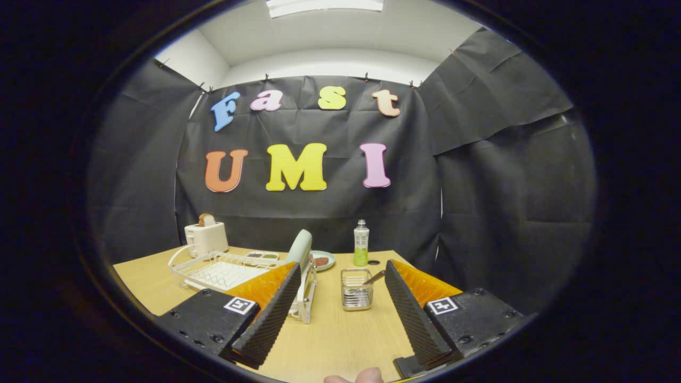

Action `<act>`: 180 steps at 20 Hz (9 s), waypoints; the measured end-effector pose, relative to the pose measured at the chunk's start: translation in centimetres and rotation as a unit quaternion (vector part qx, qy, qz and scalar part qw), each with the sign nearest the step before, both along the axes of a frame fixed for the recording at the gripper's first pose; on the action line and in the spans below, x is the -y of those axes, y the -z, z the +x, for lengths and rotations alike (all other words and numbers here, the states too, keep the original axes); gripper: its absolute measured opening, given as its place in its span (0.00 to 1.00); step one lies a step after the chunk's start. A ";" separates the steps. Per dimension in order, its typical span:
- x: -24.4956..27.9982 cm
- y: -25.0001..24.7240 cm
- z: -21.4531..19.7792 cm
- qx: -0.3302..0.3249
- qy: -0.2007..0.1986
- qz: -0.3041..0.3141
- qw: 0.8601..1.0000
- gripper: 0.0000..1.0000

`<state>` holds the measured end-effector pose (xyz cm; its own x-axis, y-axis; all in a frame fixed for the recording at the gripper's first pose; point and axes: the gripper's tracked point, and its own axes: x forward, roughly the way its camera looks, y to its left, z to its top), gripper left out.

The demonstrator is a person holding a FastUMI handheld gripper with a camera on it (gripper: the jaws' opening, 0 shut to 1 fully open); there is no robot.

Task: Take the plate from the dish rack, then take the spoon from the basket and place it into the plate.

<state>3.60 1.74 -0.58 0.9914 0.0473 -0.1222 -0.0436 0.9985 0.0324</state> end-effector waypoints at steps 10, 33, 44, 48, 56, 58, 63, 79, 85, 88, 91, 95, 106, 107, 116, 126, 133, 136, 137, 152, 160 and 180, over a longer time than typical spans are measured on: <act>-4.3 -8.5 9.0 -0.050 -0.069 -0.014 0.996 1.00; -9.9 4.3 23.7 -0.471 -0.035 -0.010 0.881 0.98; -10.2 6.0 24.0 -0.502 0.005 0.007 0.865 0.50; -10.0 4.9 23.7 -0.492 0.032 -0.011 0.870 0.36; -9.9 -0.1 23.4 -0.435 0.066 -0.082 0.895 0.35; -10.6 -1.7 22.4 -0.424 0.051 -0.076 0.901 0.30; -11.9 -2.7 17.0 -0.415 -0.018 -0.002 0.909 0.29; -14.3 15.1 0.0 -0.520 -0.126 0.189 0.823 0.29; -15.3 17.6 -0.7 -0.530 -0.154 0.247 0.796 0.29; -14.2 18.4 -0.5 -0.536 -0.147 0.254 0.792 0.31; -13.1 18.7 0.3 -0.533 -0.140 0.240 0.799 0.36; -11.9 18.9 1.2 -0.528 -0.128 0.225 0.809 0.43; -3.4 12.2 4.1 -0.331 -0.091 0.093 0.935 0.71; -1.9 11.2 4.8 -0.296 -0.077 0.070 0.950 0.78; 5.2 9.3 9.1 -0.129 -0.015 -0.005 0.992 0.99; 5.8 12.6 17.8 -0.092 -0.035 0.062 0.993 0.98; 4.3 12.8 20.0 -0.103 -0.053 0.089 0.989 0.69; 4.2 11.8 20.2 -0.085 -0.052 0.081 0.992 0.46; 4.2 11.3 20.2 -0.080 -0.050 0.079 0.992 0.39; 1.8 2.0 19.2 -0.052 -0.065 0.026 0.996 0.12; -2.3 -6.9 12.2 -0.022 -0.149 0.032 0.988 0.12; -19.6 4.8 -0.2 -0.168 -0.451 0.003 0.877 0.12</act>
